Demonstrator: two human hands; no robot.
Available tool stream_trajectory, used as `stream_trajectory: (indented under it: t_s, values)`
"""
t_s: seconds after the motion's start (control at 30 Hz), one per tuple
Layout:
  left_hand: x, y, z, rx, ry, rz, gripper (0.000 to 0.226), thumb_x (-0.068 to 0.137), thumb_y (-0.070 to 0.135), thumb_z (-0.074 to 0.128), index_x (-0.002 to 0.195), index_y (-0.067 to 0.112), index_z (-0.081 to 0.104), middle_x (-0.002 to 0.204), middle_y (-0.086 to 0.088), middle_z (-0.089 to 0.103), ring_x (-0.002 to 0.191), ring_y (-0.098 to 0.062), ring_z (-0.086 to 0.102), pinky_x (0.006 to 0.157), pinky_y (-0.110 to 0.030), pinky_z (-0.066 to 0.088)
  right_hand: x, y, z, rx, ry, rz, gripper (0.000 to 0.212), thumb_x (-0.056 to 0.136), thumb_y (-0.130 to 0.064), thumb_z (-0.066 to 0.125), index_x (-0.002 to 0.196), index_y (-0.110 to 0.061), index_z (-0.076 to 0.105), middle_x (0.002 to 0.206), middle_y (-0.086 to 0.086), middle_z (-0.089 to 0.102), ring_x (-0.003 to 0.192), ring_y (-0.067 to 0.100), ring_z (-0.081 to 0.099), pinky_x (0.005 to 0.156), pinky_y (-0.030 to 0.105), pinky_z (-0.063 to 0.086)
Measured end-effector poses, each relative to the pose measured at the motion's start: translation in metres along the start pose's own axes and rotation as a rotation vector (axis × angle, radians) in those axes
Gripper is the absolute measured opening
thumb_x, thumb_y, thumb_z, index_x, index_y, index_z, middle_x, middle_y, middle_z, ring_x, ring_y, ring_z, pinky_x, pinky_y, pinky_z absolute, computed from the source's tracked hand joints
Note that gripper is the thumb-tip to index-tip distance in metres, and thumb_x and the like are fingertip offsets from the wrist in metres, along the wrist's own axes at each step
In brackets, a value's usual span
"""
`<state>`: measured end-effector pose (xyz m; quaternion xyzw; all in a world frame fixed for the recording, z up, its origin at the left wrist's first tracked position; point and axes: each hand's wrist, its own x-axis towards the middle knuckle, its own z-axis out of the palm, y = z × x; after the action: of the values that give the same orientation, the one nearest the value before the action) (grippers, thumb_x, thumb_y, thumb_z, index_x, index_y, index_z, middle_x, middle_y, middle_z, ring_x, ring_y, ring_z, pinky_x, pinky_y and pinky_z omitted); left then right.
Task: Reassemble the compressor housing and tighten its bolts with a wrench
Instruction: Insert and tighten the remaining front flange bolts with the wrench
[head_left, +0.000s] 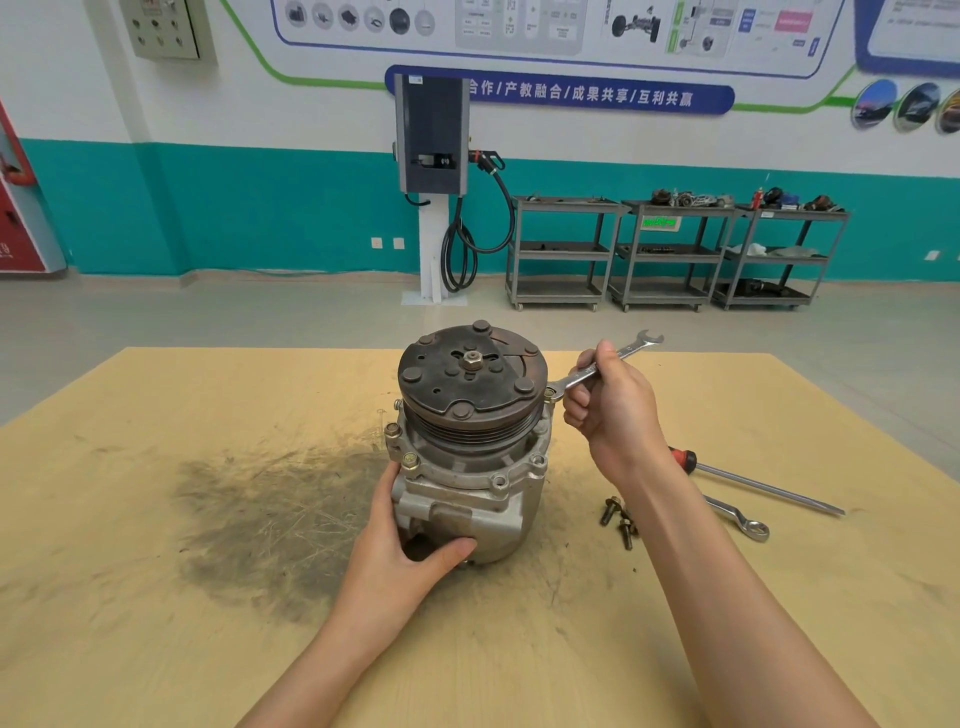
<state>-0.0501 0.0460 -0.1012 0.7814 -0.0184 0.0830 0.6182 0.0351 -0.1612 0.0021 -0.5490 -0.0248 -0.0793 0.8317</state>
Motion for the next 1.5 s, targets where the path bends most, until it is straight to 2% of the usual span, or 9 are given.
stream_trajectory:
  t_s: [0.13, 0.27, 0.33, 0.47, 0.73, 0.83, 1.0, 1.17, 1.5]
  values:
    - [0.001, -0.003, 0.000, -0.012, -0.001, -0.001, 0.122, 0.053, 0.054, 0.083, 0.157, 0.030, 0.023, 0.143, 0.019, 0.054, 0.132, 0.001, 0.050, 0.114, -0.028, 0.038, 0.002, -0.007, -0.001, -0.048, -0.072, 0.002, 0.039, 0.106, -0.033, 0.030, 0.078, -0.013, 0.047, 0.049, -0.001, 0.039, 0.045, 0.013, 0.034, 0.046, 0.024, 0.028]
    - [0.003, -0.007, 0.000, -0.004, -0.007, -0.002, 0.121, 0.055, 0.052, 0.083, 0.157, 0.031, 0.022, 0.142, 0.021, 0.053, 0.129, 0.006, 0.050, 0.100, -0.008, 0.037, -0.003, -0.005, -0.002, -0.059, -0.045, -0.047, 0.039, 0.106, -0.033, 0.030, 0.077, -0.013, 0.046, 0.048, -0.001, 0.037, 0.044, 0.013, 0.032, 0.045, 0.024, 0.027]
    - [0.003, -0.007, 0.000, -0.001, -0.006, 0.000, 0.120, 0.056, 0.051, 0.083, 0.157, 0.032, 0.021, 0.141, 0.024, 0.053, 0.127, 0.009, 0.050, 0.096, -0.004, 0.037, -0.006, -0.002, -0.002, -0.058, -0.009, -0.077, 0.038, 0.107, -0.032, 0.030, 0.078, -0.013, 0.046, 0.047, -0.001, 0.036, 0.042, 0.012, 0.031, 0.044, 0.024, 0.025]
    - [0.003, -0.006, 0.000, 0.004, -0.003, 0.008, 0.122, 0.056, 0.051, 0.082, 0.158, 0.029, 0.020, 0.143, 0.019, 0.052, 0.131, 0.000, 0.050, 0.106, -0.018, 0.037, -0.013, 0.003, -0.003, -0.032, 0.020, -0.137, 0.037, 0.107, -0.030, 0.030, 0.079, -0.011, 0.046, 0.044, -0.003, 0.037, 0.040, 0.011, 0.031, 0.042, 0.022, 0.025]
    - [0.003, -0.006, 0.001, 0.004, 0.010, 0.024, 0.119, 0.058, 0.046, 0.083, 0.158, 0.028, 0.021, 0.140, 0.019, 0.054, 0.131, -0.001, 0.051, 0.110, -0.023, 0.037, -0.013, 0.011, -0.002, -0.015, 0.085, -0.160, 0.036, 0.107, -0.029, 0.031, 0.080, -0.012, 0.048, 0.046, -0.003, 0.036, 0.041, 0.011, 0.031, 0.041, 0.022, 0.027]
    - [0.004, -0.007, 0.001, -0.002, 0.007, 0.030, 0.119, 0.058, 0.045, 0.084, 0.158, 0.030, 0.021, 0.139, 0.022, 0.054, 0.129, 0.002, 0.051, 0.106, -0.018, 0.037, -0.008, 0.008, 0.000, -0.012, 0.078, -0.118, 0.036, 0.107, -0.028, 0.031, 0.080, -0.012, 0.048, 0.045, -0.003, 0.037, 0.040, 0.011, 0.031, 0.040, 0.022, 0.026]
    - [0.008, -0.012, 0.002, -0.012, 0.014, 0.037, 0.116, 0.059, 0.045, 0.085, 0.155, 0.030, 0.023, 0.130, 0.035, 0.049, 0.114, 0.026, 0.047, 0.089, 0.004, 0.036, 0.000, 0.004, 0.005, -0.013, 0.058, -0.073, 0.037, 0.106, -0.028, 0.031, 0.078, -0.012, 0.048, 0.045, -0.003, 0.039, 0.039, 0.011, 0.033, 0.040, 0.023, 0.027]
    - [0.007, -0.012, 0.001, -0.021, 0.018, 0.036, 0.121, 0.053, 0.053, 0.081, 0.156, 0.032, 0.021, 0.130, 0.037, 0.047, 0.111, 0.031, 0.044, 0.086, 0.007, 0.035, 0.000, 0.003, 0.006, -0.021, 0.038, -0.077, 0.036, 0.107, -0.028, 0.031, 0.078, -0.012, 0.047, 0.046, -0.002, 0.039, 0.040, 0.011, 0.033, 0.040, 0.023, 0.027]
    - [0.007, -0.012, 0.001, -0.016, 0.029, 0.049, 0.119, 0.054, 0.051, 0.081, 0.155, 0.031, 0.022, 0.128, 0.037, 0.048, 0.110, 0.031, 0.045, 0.085, 0.006, 0.036, -0.013, 0.005, -0.003, -0.047, 0.052, -0.163, 0.035, 0.106, -0.029, 0.031, 0.082, -0.010, 0.048, 0.046, -0.003, 0.037, 0.041, 0.011, 0.032, 0.041, 0.022, 0.028]
